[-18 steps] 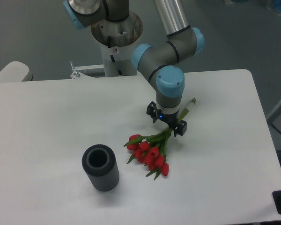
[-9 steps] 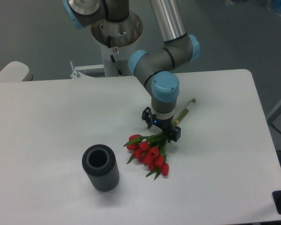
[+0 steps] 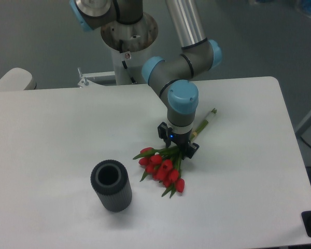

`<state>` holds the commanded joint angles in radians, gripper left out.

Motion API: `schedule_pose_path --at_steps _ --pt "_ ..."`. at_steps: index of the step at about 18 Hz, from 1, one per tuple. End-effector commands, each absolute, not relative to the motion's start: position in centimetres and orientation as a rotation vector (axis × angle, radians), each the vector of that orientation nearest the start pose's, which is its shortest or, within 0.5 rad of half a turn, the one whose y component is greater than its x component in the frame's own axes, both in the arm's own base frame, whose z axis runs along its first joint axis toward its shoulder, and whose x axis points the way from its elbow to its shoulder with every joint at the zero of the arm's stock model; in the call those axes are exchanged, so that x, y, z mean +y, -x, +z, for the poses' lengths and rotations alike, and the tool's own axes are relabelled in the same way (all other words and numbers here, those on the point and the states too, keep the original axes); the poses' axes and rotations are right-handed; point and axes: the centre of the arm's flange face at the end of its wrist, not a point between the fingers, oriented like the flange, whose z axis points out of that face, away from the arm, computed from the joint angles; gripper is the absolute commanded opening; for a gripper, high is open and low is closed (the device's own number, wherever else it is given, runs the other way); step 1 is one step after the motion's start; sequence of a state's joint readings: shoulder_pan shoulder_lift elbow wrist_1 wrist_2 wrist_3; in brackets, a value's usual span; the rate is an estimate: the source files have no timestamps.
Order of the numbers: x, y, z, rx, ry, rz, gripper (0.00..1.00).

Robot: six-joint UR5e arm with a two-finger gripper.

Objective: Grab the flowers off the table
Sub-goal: 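Lift the gripped tulip bouquet up off the table toward the black vase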

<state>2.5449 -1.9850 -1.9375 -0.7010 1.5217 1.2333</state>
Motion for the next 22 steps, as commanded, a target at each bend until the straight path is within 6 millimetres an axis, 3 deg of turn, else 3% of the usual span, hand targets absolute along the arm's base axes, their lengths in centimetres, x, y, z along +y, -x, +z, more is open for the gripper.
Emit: schedule_pose_path --at_steps 3,9,14,18,22 --pt "42.9 38.7 18.9 0.398 3.023 0.098 0.22" --pt "42.9 39.9 20.5 0.392 2.983 0.12 0.21" --pt "44.6 42.8 28.2 0.361 2.853 0.143 0.21" --pt "47.2 43.3 35.8 0.278 2.686 0.073 0.21" --pt "49.1 42.3 40.3 0.196 2.486 -0.025 0.21"
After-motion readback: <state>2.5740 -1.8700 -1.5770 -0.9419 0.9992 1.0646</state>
